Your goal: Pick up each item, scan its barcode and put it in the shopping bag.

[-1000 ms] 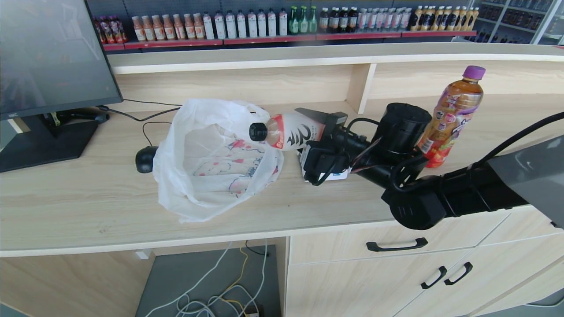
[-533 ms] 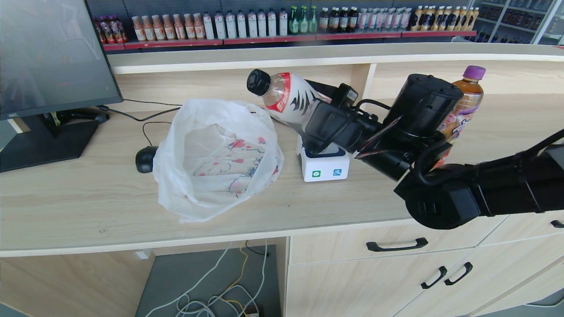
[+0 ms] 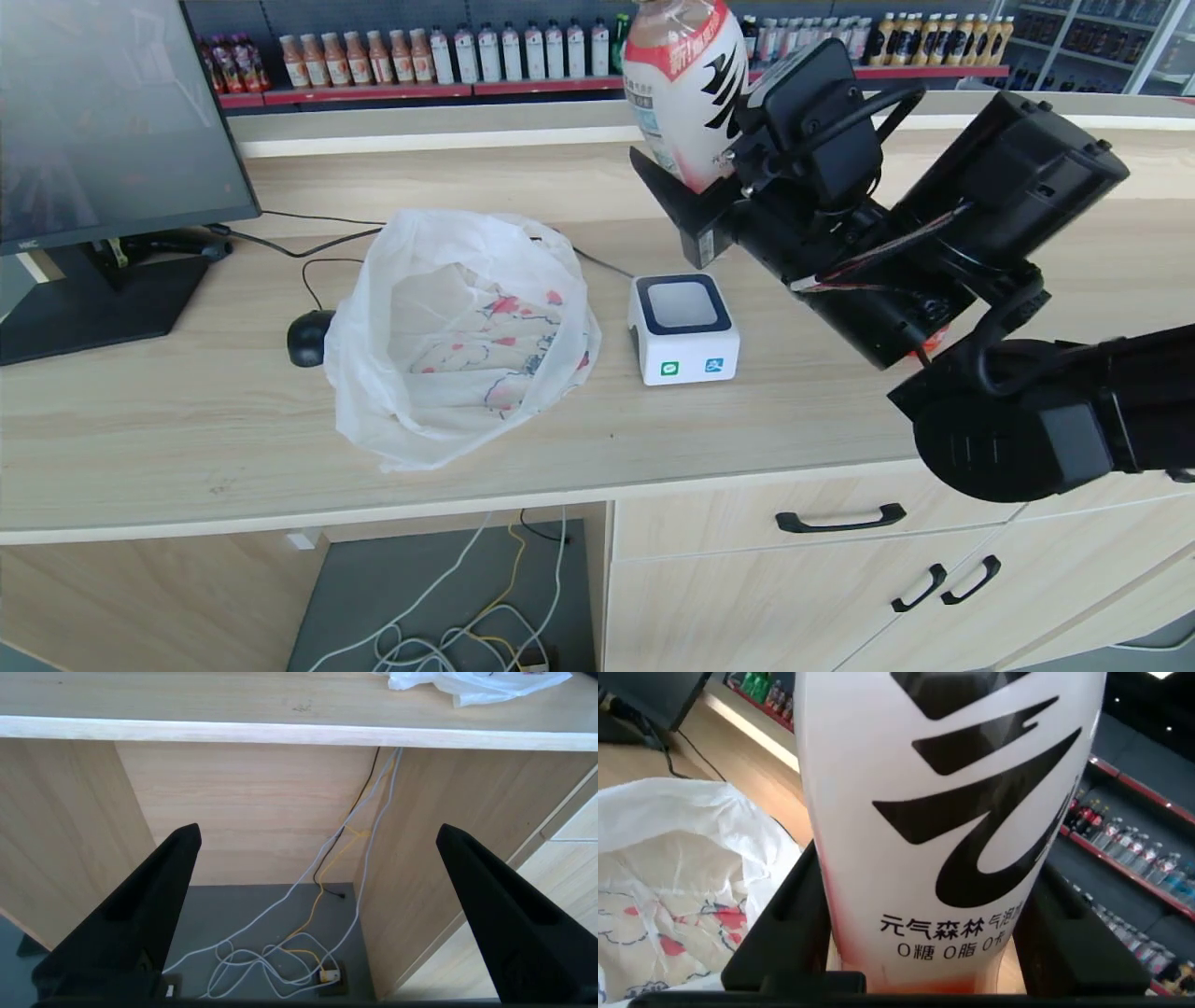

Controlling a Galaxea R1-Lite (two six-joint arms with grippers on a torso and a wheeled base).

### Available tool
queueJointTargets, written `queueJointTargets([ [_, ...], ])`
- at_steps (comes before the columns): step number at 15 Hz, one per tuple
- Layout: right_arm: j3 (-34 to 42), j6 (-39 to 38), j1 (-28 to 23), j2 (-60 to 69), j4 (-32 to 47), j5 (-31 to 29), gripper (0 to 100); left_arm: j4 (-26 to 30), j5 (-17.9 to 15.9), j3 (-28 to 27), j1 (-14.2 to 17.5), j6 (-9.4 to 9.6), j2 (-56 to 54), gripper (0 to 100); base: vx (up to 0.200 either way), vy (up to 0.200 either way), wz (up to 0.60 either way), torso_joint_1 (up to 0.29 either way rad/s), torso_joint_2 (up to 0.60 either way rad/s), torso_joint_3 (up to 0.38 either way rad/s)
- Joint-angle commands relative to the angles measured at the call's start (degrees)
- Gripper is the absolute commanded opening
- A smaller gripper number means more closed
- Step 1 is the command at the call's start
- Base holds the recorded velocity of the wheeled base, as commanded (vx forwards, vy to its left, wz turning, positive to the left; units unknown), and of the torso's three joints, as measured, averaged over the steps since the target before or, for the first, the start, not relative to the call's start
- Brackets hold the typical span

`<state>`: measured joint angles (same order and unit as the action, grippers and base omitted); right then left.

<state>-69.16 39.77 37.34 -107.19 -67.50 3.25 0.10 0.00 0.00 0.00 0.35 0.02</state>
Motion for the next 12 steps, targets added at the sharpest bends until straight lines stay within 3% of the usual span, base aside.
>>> queueJointTargets([
  [1,5.88,-7.69,0.19,1.46,-3.34,-0.88,0,-0.01,0.0,0.0,0.0,0.0,-0.02,100,0.0,0.0,0.0,0.0,0.0,0.0],
  [7,19.59,-29.39,-0.07,0.84,-18.11,-1.58,0,-0.01,0.0,0.0,0.0,0.0,-0.02,100,0.0,0.0,0.0,0.0,0.0,0.0],
  [9,21.08,-31.06,-2.45,0.67,-22.5,-3.78,0,-0.01,0.0,0.0,0.0,0.0,-0.02,100,0.0,0.0,0.0,0.0,0.0,0.0],
  [12,25.21,-33.79,-3.06,0.93,-22.5,-3.87,0,-0.01,0.0,0.0,0.0,0.09,-0.02,100,0.0,0.0,0.0,0.0,0.0,0.0],
])
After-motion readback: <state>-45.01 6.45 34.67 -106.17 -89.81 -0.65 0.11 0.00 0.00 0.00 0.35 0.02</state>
